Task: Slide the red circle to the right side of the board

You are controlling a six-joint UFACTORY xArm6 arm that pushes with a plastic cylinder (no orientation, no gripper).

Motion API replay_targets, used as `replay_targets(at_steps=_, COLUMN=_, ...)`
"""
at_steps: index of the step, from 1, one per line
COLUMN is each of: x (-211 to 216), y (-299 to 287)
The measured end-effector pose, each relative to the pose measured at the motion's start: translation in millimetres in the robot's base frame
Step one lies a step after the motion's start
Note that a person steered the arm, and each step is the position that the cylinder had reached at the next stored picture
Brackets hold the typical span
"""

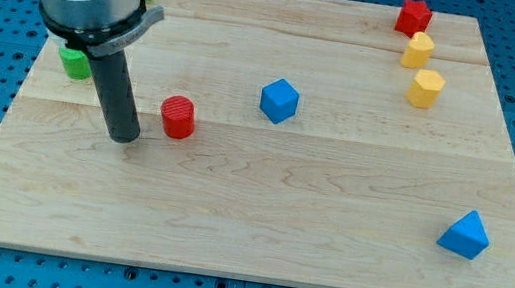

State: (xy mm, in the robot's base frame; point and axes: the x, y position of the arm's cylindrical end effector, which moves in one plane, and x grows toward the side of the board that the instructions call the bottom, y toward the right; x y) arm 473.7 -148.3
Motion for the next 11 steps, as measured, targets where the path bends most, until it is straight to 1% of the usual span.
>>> replay_targets(at_steps=1, x=-7.0, y=24.3)
replay_targets(at_steps=2, x=3.9, y=115.1)
replay_targets(at_steps=3, x=15.1, y=149.9)
replay_targets(at_steps=4, x=16.4, y=99.2)
replay_targets(at_steps=5, x=-11.3, y=47.7)
replay_targets(at_steps=6, x=-31.0, y=72.2)
replay_targets(at_steps=7, x=-30.1, y=163.2)
replay_targets(at_steps=8, x=-17.5, y=215.9)
replay_targets(at_steps=9, x=-15.3, y=165.8)
replay_targets(at_steps=10, x=-15.3, y=173.9)
replay_targets(at_steps=11, x=-26.9, y=239.8)
